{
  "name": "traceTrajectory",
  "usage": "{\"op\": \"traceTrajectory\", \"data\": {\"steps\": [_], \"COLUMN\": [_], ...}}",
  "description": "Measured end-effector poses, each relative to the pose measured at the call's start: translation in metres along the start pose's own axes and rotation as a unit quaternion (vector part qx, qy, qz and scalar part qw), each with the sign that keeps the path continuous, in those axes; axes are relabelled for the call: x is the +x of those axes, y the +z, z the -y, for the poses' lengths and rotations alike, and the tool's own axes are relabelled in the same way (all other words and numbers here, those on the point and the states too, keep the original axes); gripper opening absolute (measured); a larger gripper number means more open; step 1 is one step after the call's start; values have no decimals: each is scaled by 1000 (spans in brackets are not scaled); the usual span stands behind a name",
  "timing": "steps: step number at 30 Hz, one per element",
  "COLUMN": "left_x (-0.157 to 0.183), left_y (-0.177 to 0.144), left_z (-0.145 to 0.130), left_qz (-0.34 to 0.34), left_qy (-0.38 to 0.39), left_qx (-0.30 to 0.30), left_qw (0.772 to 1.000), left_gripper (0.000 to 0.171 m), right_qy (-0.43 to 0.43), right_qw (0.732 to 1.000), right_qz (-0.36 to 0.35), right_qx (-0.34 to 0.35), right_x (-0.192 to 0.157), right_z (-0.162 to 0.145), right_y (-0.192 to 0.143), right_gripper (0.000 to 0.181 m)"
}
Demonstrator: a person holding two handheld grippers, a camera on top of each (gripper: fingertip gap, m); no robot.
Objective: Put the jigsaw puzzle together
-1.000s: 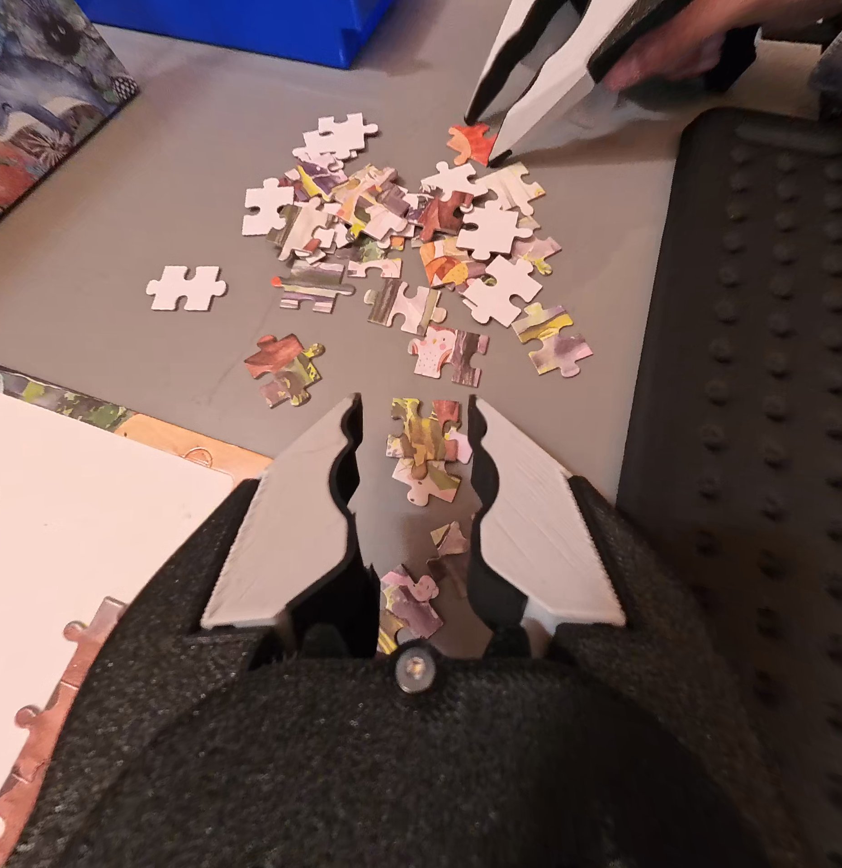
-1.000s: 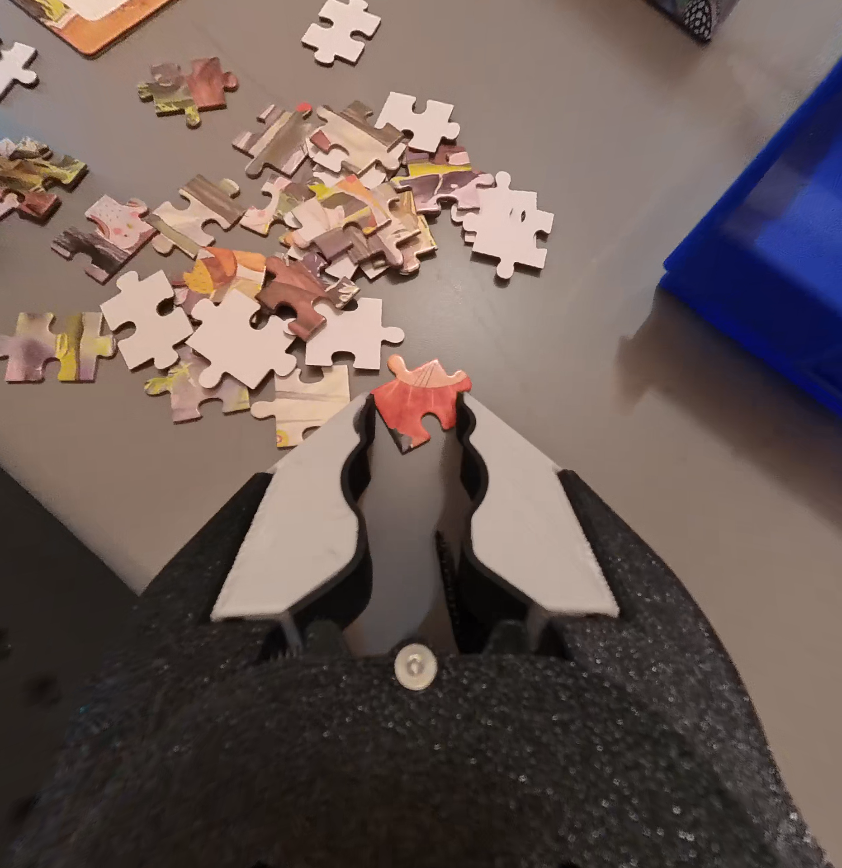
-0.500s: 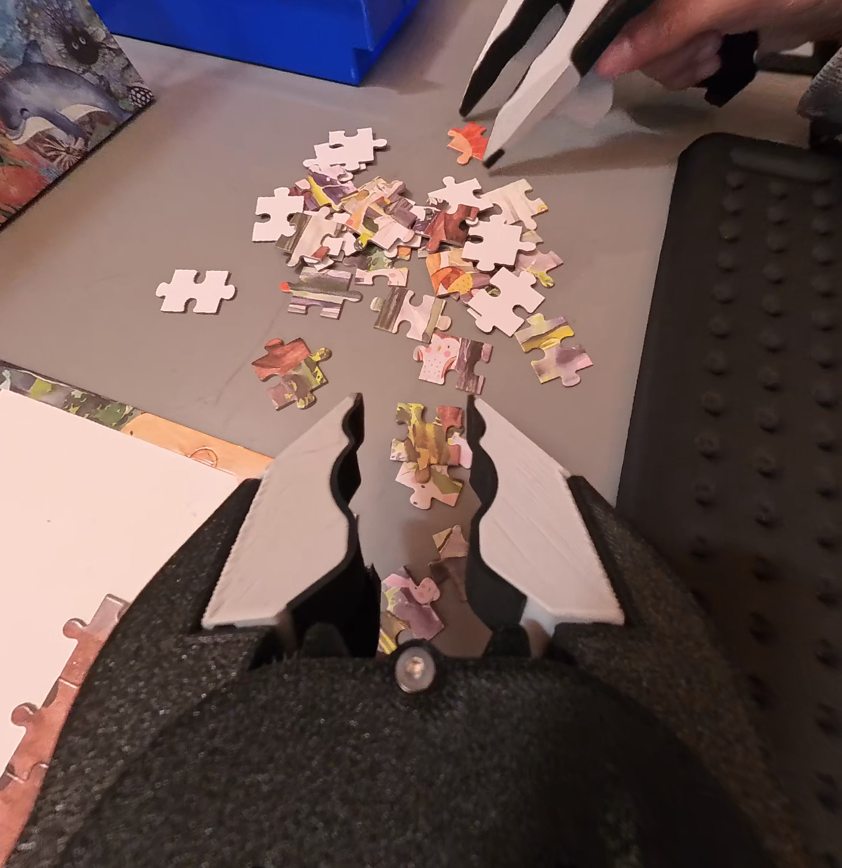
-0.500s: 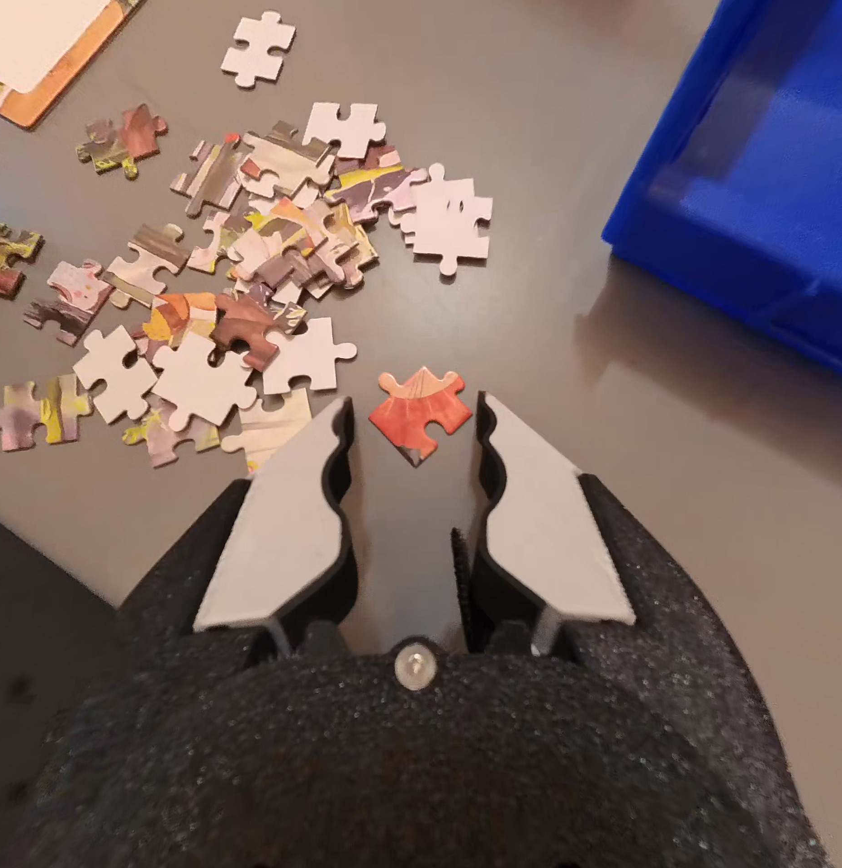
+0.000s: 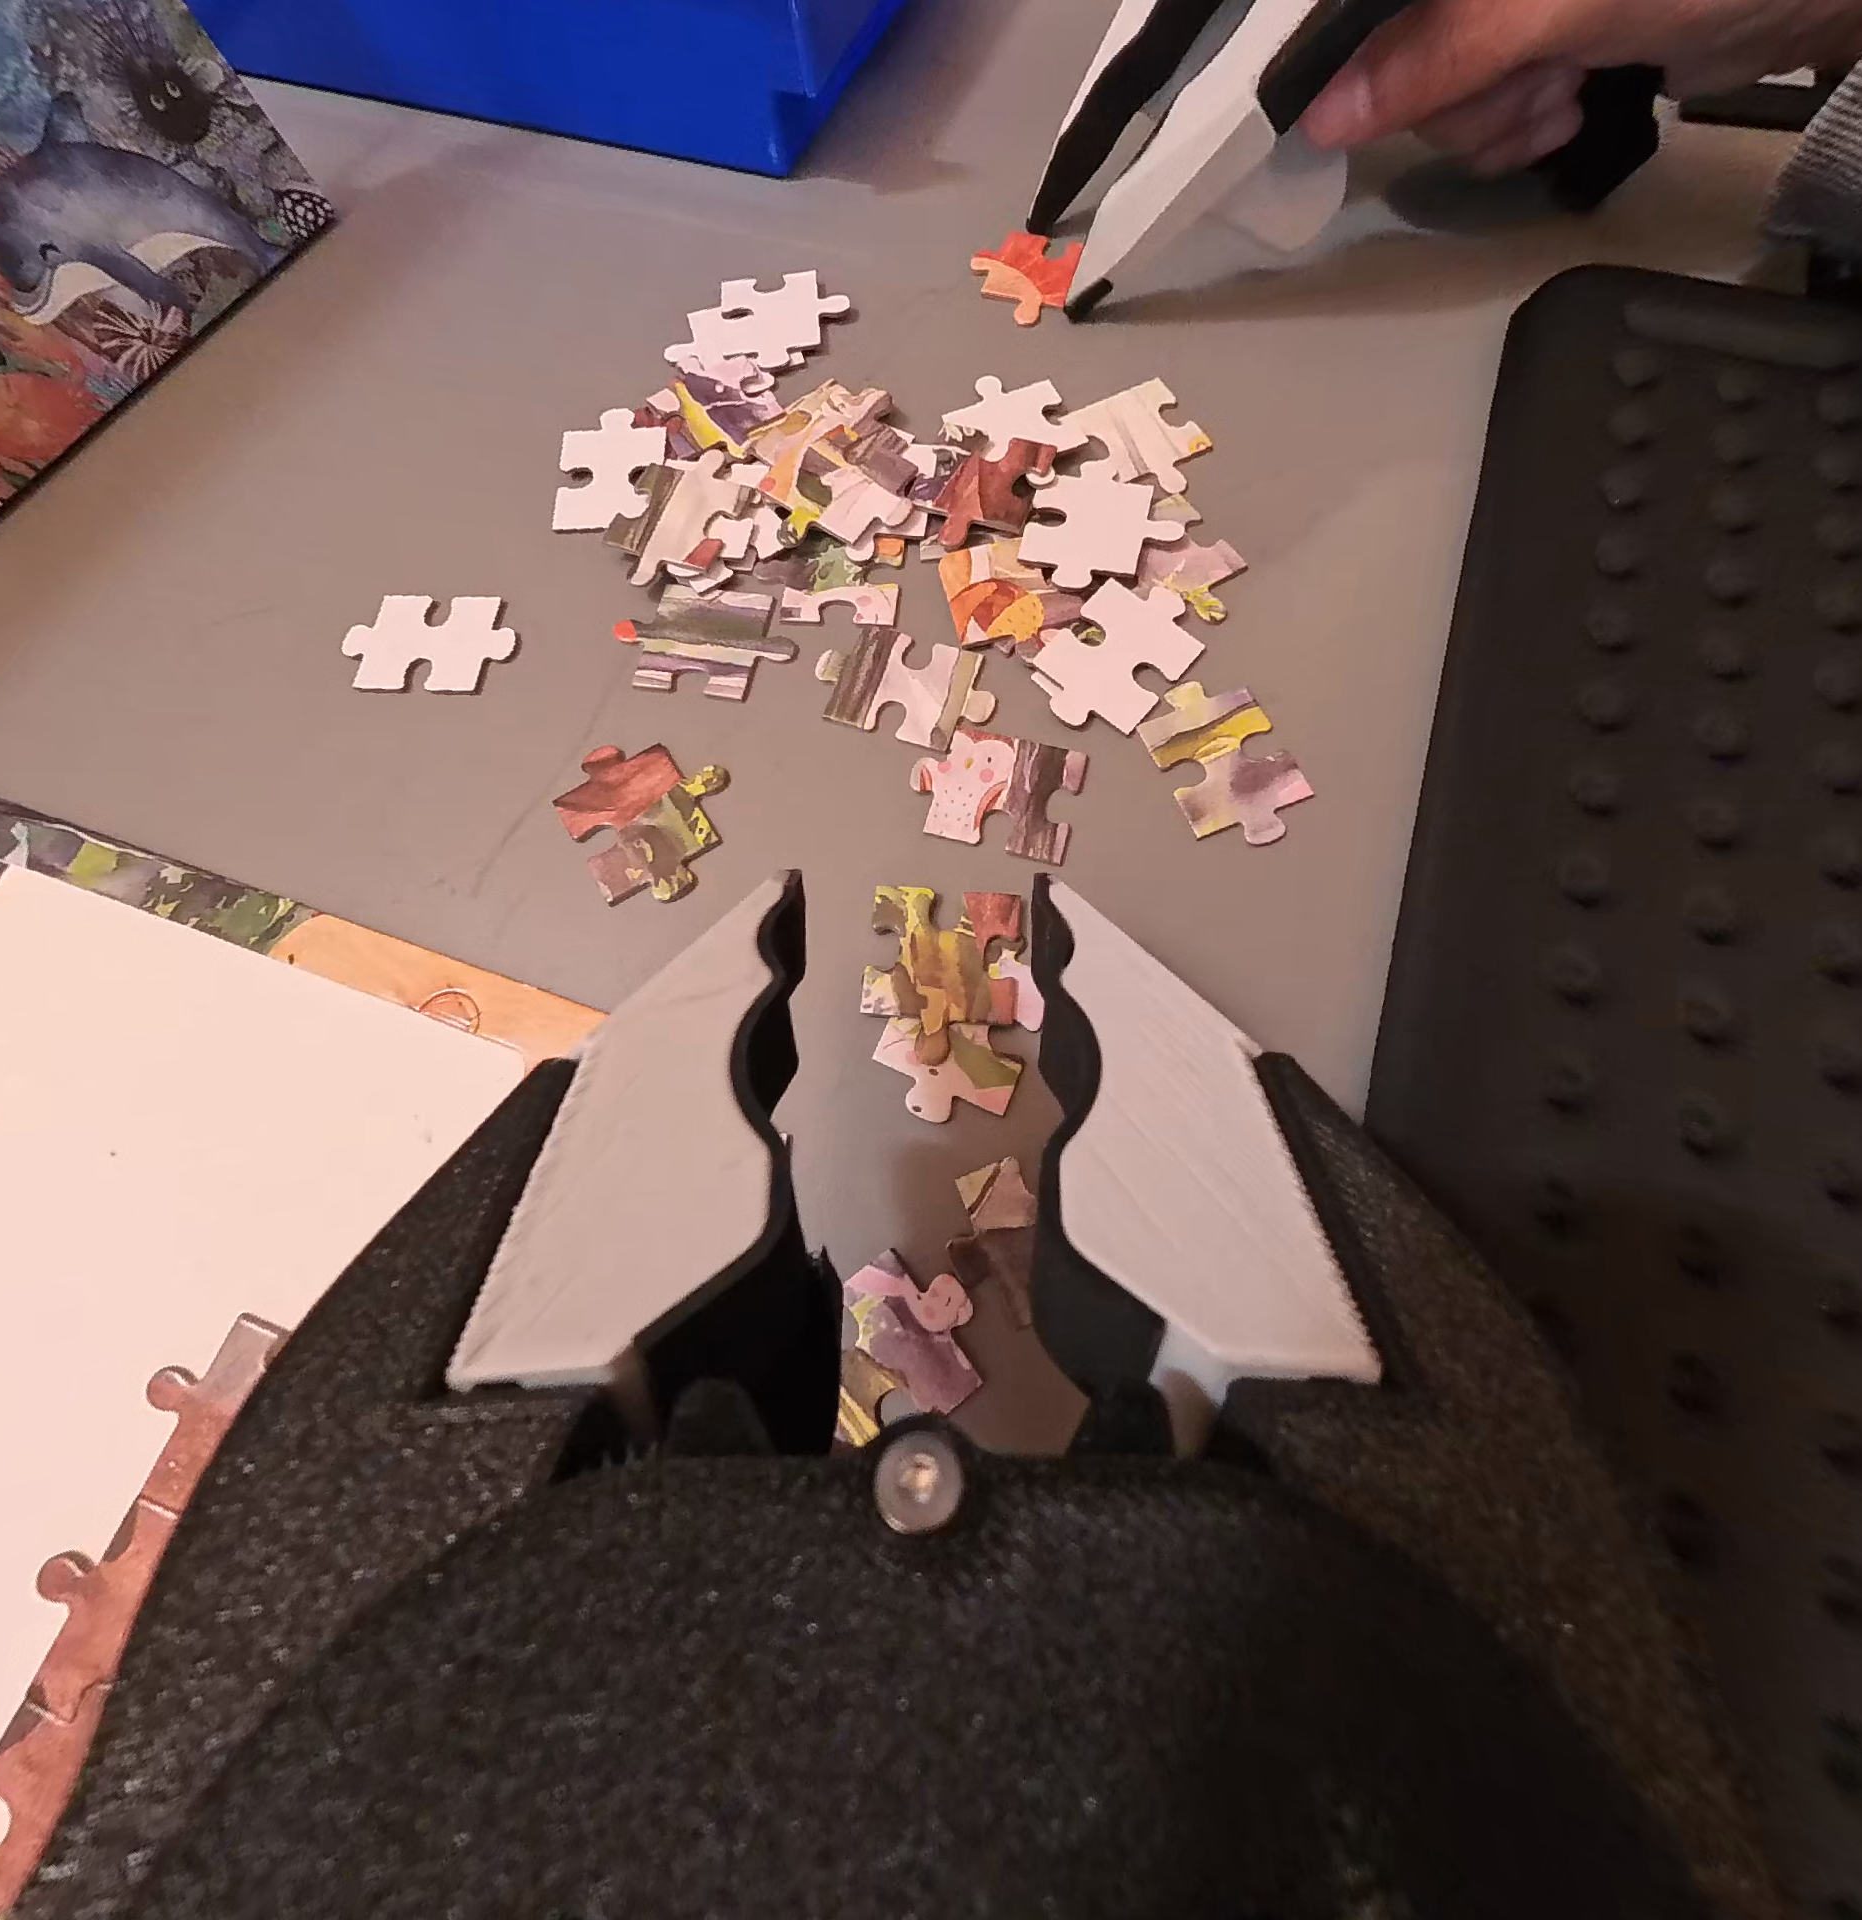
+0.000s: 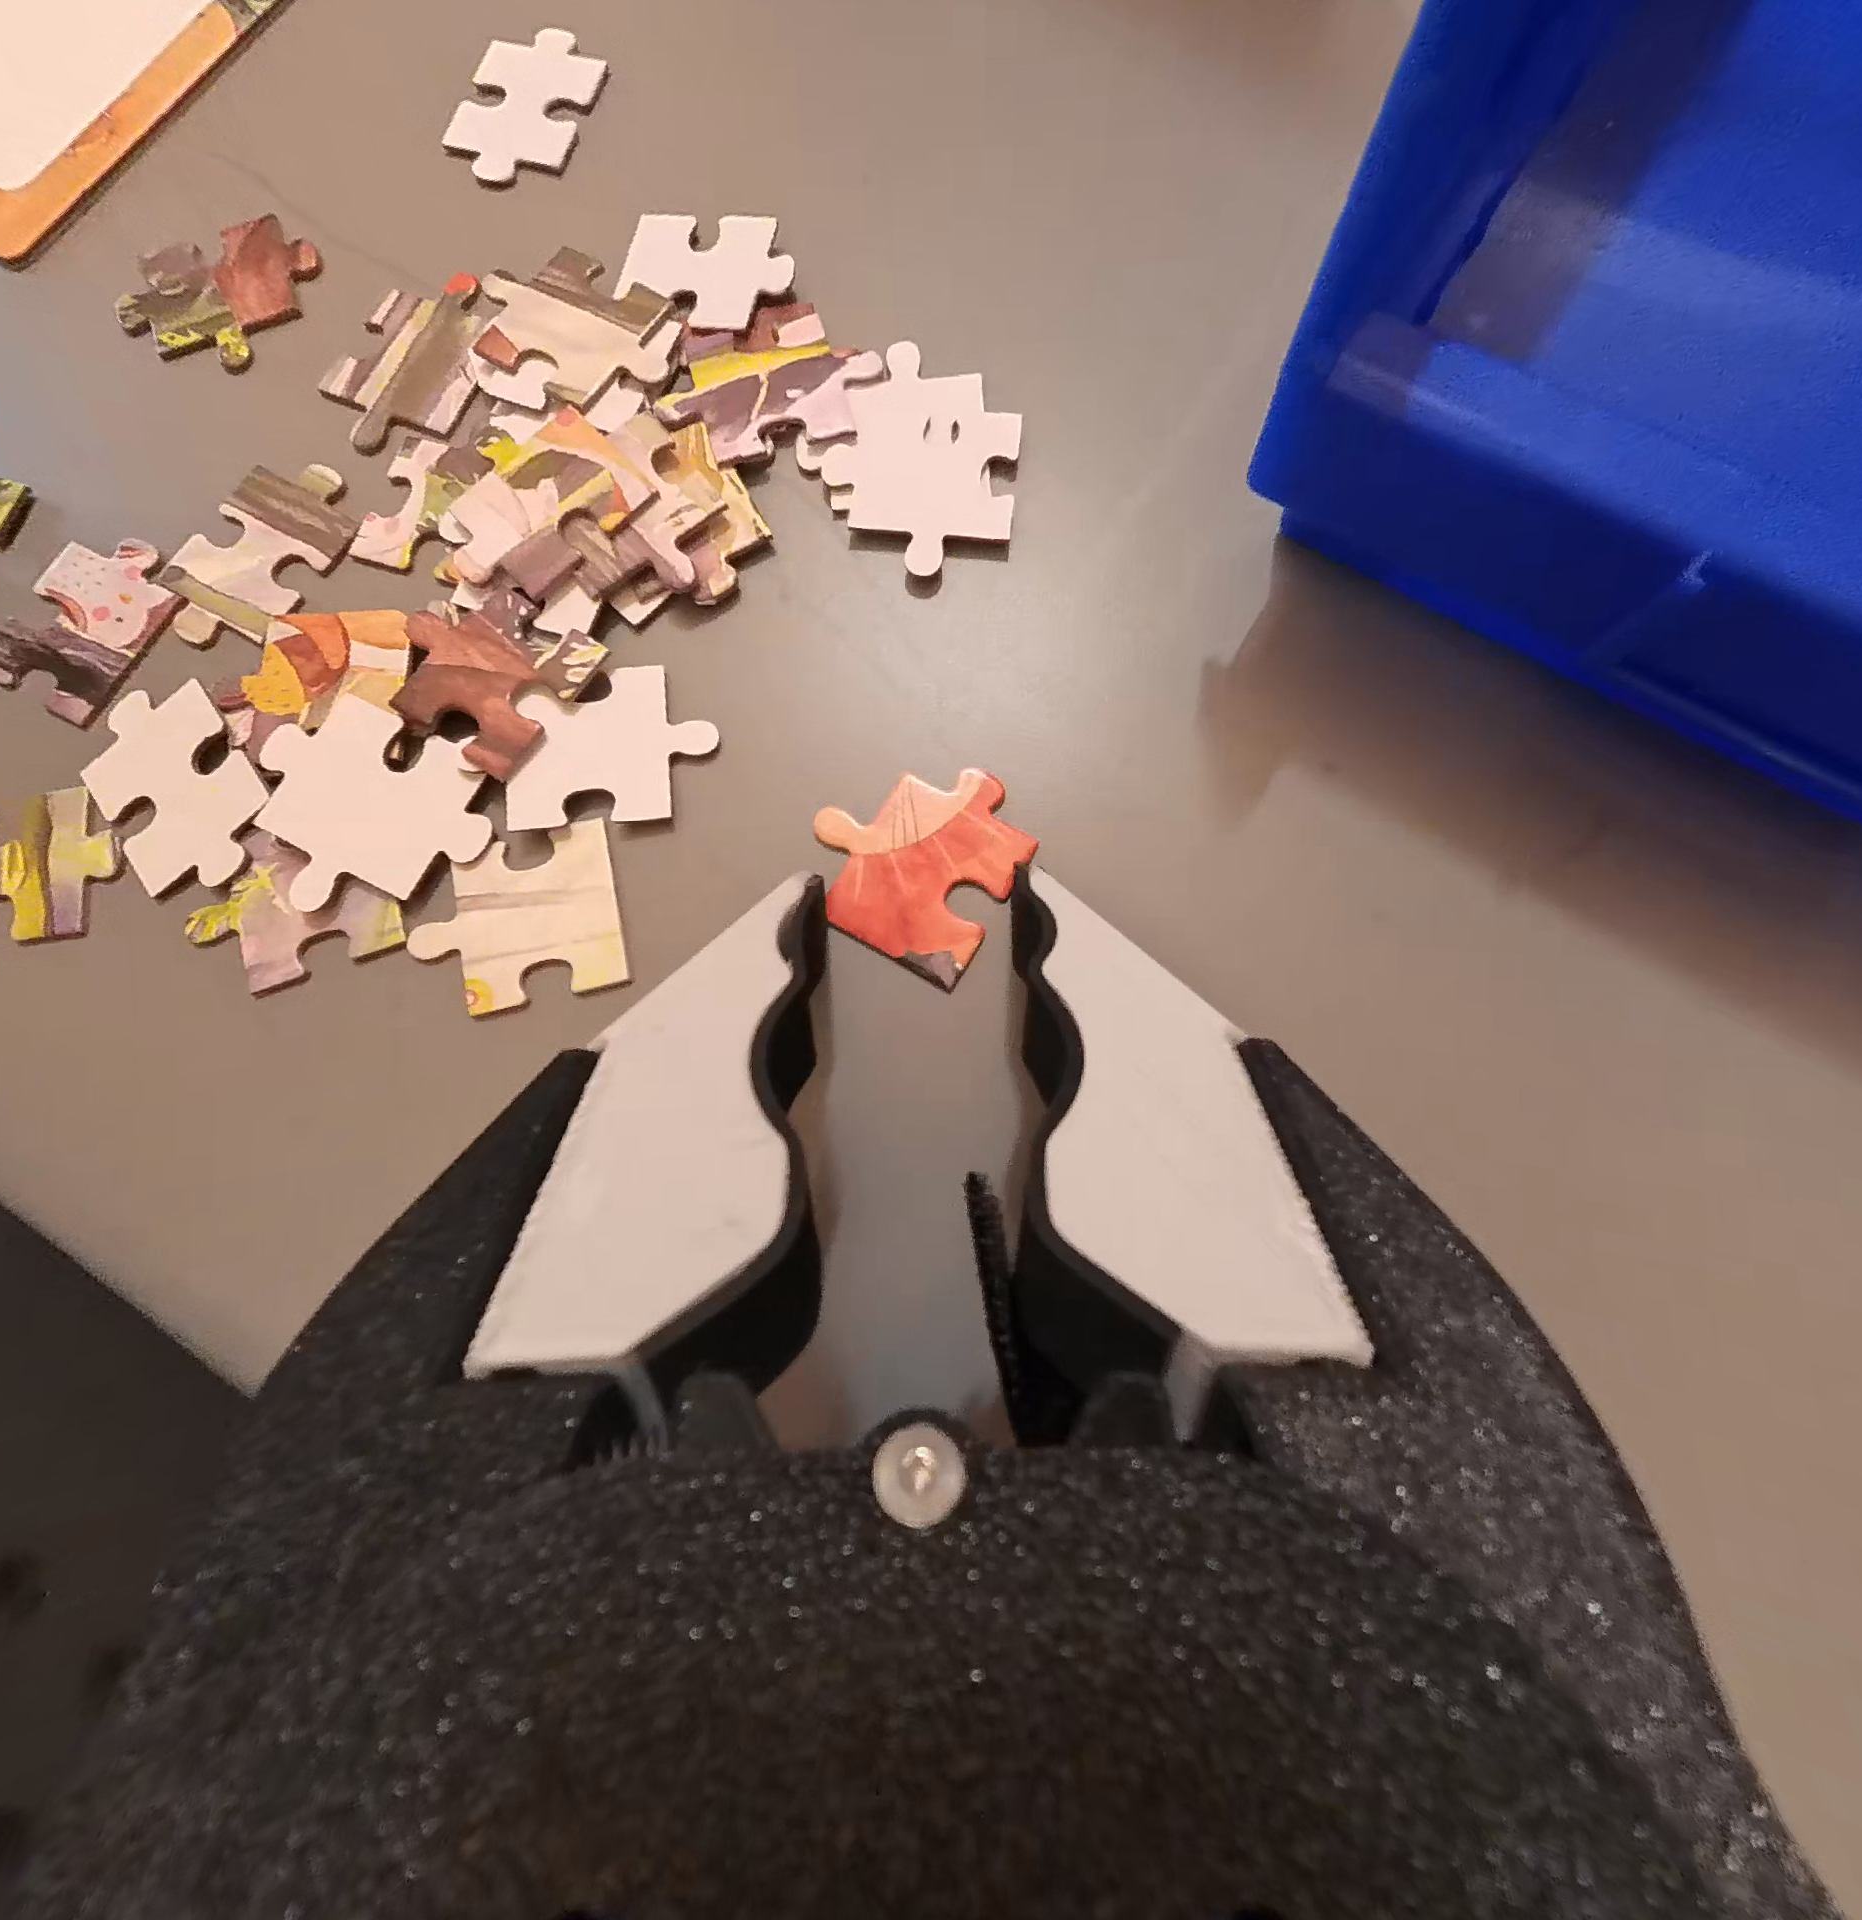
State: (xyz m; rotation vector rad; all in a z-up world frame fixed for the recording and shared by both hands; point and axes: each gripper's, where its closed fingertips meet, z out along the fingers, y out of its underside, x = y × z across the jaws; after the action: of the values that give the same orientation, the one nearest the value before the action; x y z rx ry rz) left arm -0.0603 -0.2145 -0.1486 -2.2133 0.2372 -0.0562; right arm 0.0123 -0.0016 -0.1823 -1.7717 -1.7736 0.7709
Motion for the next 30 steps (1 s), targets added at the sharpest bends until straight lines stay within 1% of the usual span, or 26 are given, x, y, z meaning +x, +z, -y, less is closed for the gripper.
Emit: {"op": "traceTrajectory", "data": {"steps": [10, 12, 13, 14, 16, 18, 19, 21, 23, 25, 26, 27, 30], "left_x": [-2, -2, -3, -3, -3, -3, -3, -2, -2, -2, -2, -3, -2], "left_y": [0, 0, 0, 0, 0, 0, 0, 0, 0, 0, 0, 0, 1], "left_z": [-1, -1, -1, -1, -2, -2, -2, -2, -3, -3, -3, -2, -2], "left_qz": [4, 4, 4, 4, 5, 5, 4, 4, 4, 5, 5, 5, 4], "left_qy": [0, 1, 1, 0, -1, -1, -1, 1, 2, 2, 1, 0, 1], "left_qx": [0, -1, -1, -2, -3, -3, -3, -5, -6, -5, -5, -5, -6], "left_qw": [1000, 1000, 1000, 1000, 1000, 1000, 1000, 1000, 1000, 1000, 1000, 1000, 1000], "left_gripper": [43, 43, 43, 43, 43, 43, 43, 43, 43, 43, 43, 43, 43], "right_qy": [-4, -9, -13, -12, -6, -4, 1, -2, -10, 2, 7, 9, 8], "right_qw": [1000, 1000, 999, 999, 1000, 1000, 1000, 998, 997, 995, 993, 991, 984], "right_qz": [-6, -7, -8, -15, -23, -3, 9, -4, -20, -36, -42, -39, -64], "right_qx": [-2, 20, 32, 29, -11, -4, -7, -61, -70, -95, -110, -127, -167], "right_x": [1, 1, 0, 2, 4, -6, -12, -13, -14, -13, -15, -20, -21], "right_z": [-2, 5, 10, 10, 0, 3, 4, -8, -6, -7, -7, -8, -8], "right_y": [-4, -10, -14, -16, -16, -17, -15, -9, -7, -5, -5, -5, -5], "right_gripper": [33, 2, 0, 3, 12, 17, 26, 38, 39, 42, 39, 30, 29]}}
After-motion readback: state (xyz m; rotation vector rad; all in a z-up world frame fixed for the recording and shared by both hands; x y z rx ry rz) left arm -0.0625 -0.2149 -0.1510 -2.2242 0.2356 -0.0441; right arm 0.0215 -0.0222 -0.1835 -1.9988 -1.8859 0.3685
